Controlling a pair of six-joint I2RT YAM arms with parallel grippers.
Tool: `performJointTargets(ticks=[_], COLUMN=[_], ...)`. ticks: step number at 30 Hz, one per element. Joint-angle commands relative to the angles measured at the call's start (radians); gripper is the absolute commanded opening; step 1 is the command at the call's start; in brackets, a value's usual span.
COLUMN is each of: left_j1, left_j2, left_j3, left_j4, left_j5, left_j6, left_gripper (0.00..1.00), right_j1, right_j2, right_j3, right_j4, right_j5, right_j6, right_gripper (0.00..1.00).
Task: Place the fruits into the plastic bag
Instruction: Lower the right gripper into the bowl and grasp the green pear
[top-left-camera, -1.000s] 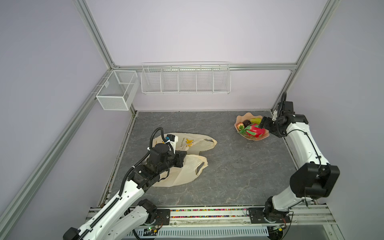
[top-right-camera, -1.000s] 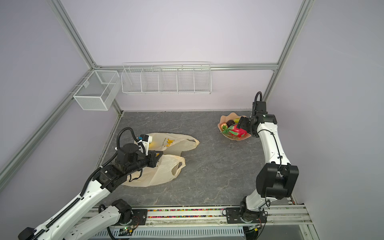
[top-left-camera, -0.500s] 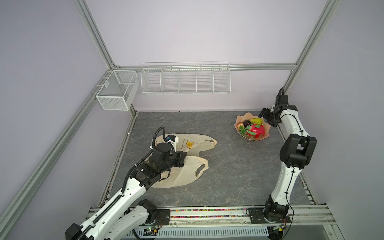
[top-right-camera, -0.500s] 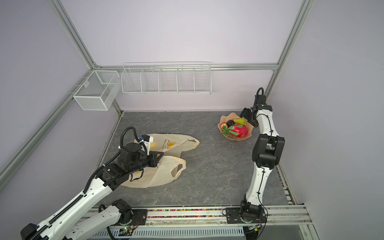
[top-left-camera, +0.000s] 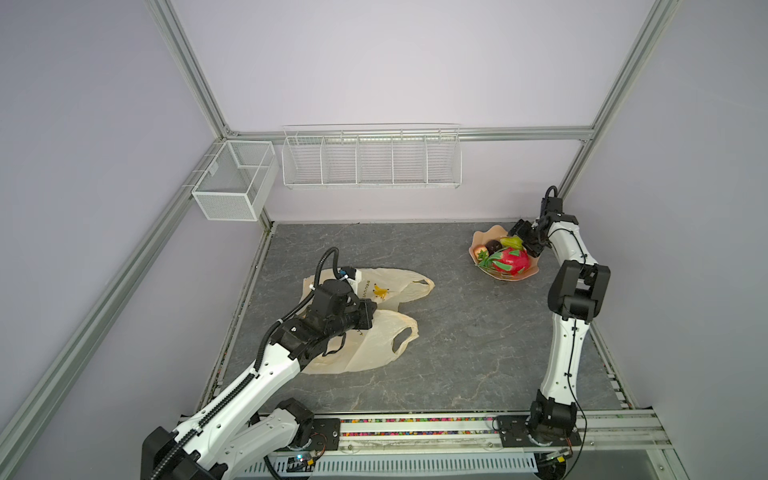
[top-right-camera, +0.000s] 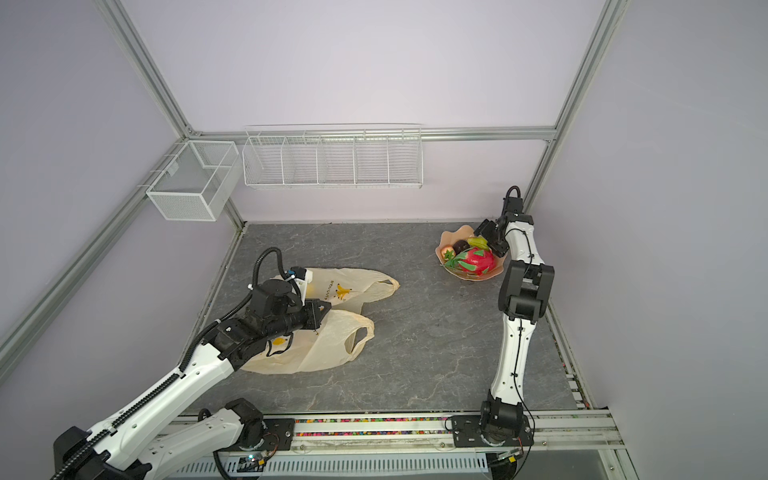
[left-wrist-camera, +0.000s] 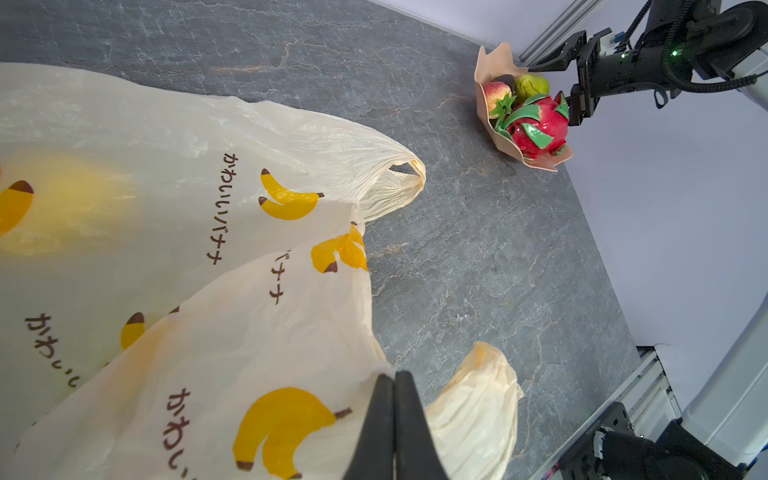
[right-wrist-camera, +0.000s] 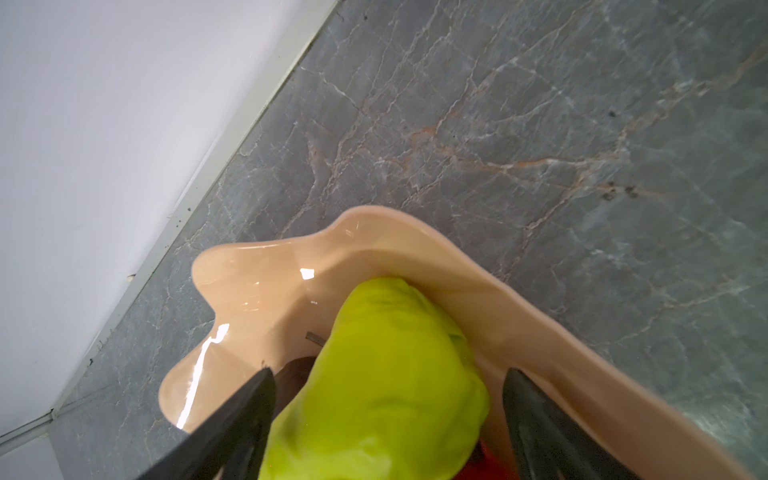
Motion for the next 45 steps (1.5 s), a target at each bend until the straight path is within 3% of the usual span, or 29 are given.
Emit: performJointTargets(ticks=[1,19,23,27,29,45], left_j1=[0.002,0.002,0.002,0.002,0.002,0.002], left_j2=[0.008,-0.004,-0.01,-0.019,-0.023,-0.05], left_j3=[0.035,0.038,0.036,0.031,0.031,0.017], left_j4=[0.008,-0.002,-0.006,-0.006,-0.007,-0.003], left_j5=[-0.016,-0.023,-0.027,-0.029,-0.029,-0.026], left_j6=[-0.016,-0.013,-0.014,-0.015,-0.015,-0.012], left_gripper=[0.0,0.0,0.0,0.0,0.0,0.0], right_j1=[-0.004,0.008,0.007,0.01,0.014,0.026], right_j2=[0.019,0.081,0.081,0.072,0.062,-0.084], right_j3=[0.027,0.067,0.066,0.065,0.064,0.058], right_j4=[0.035,0.033,0.015,-0.005,-0.016,0.022], right_j5=[-0.022,-0.045,-0.043,-0.035,-0.017,-0.023], right_j6=[0.045,0.073,0.059,0.044,0.037,0.021], right_gripper=[0.88,1.0,0.93,0.72,0.67,0.52])
